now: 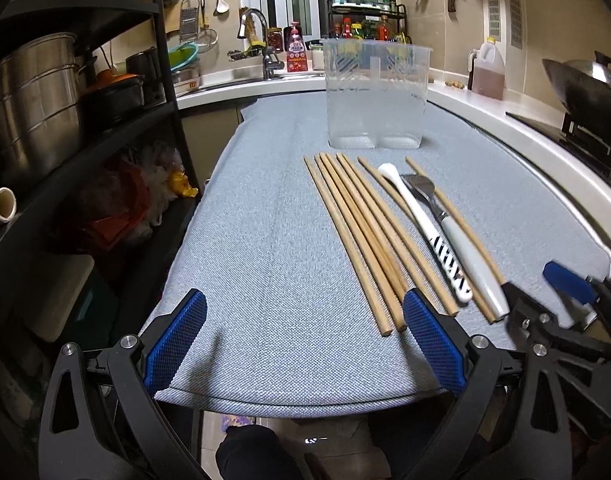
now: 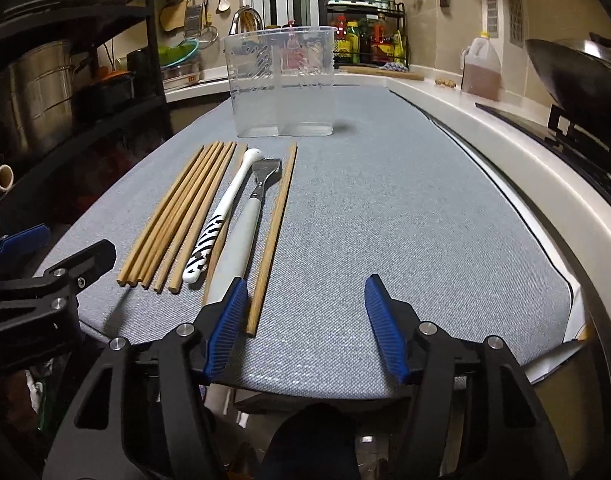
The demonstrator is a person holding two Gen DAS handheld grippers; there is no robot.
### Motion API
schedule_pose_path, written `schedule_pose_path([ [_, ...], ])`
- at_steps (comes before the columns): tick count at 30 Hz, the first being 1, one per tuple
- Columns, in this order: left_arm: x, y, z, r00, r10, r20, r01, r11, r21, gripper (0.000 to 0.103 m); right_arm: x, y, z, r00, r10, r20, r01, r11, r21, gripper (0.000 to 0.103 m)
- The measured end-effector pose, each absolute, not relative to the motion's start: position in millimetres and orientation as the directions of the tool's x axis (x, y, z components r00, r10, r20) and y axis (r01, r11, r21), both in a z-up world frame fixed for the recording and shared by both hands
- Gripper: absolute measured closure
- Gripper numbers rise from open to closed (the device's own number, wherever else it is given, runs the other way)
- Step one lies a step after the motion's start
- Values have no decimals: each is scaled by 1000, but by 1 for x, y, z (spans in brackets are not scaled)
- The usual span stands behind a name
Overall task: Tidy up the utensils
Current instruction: 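Grasp a wooden chopstick with the left tool while the right tool grasps the loose chopstick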
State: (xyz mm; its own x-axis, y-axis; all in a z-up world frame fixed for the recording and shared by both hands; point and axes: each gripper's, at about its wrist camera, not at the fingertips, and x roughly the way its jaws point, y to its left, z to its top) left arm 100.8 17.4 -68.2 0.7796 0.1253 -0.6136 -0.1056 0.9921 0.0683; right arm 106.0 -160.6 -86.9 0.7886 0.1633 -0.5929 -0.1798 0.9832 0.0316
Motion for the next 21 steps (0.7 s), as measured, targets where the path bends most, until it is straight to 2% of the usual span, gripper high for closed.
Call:
schedule_pose_path([
  [4,101,21,-75,774,134,-619,-114,991,72,8,108,-163,-87,795,154,-587,-164,986,36,40],
  [15,99,16,-84,817,135,-561,-118,991,67,8,110,-164,-91,827,150,-542,-158,987,33,28],
  [21,94,15,-92,834,136,-535,-131,990,48,7,108,-162,-93,843,153,-515,-159,987,32,27],
])
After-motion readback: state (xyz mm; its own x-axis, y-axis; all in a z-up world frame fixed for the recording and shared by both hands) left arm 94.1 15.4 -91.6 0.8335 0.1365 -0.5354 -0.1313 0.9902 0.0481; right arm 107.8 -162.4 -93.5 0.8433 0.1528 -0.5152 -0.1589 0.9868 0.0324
